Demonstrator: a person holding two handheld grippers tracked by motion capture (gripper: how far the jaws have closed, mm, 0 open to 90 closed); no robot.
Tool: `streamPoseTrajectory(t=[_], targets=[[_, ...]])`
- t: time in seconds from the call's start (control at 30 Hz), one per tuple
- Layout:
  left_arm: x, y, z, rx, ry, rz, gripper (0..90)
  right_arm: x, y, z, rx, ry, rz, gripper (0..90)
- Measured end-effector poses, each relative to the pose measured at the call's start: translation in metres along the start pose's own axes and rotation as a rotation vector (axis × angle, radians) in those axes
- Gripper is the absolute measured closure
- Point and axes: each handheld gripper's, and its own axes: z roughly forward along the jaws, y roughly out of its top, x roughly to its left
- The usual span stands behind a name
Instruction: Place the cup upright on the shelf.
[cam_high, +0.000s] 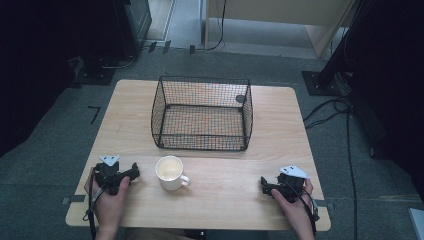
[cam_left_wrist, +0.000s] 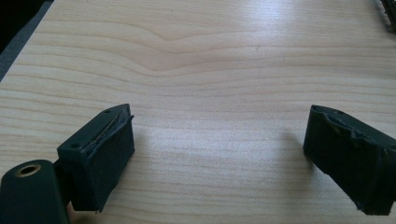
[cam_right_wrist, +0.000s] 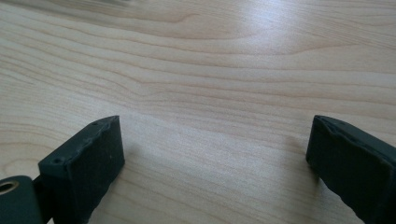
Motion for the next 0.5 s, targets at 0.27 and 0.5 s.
streamPoseTrajectory(t=[0.27, 0.5], targets=[[0.000, 0.000, 0.000, 0.000, 0.000, -0.002, 9.1, 0.003, 0.002, -0.003, -0.021, -0.009, -0.008, 5.9], [0.000, 0.000, 0.000, 0.000, 0.000, 0.000, 9.1, 0.017, 0.015, -0.013, -0.066, 0.041, -0.019, 8.2]])
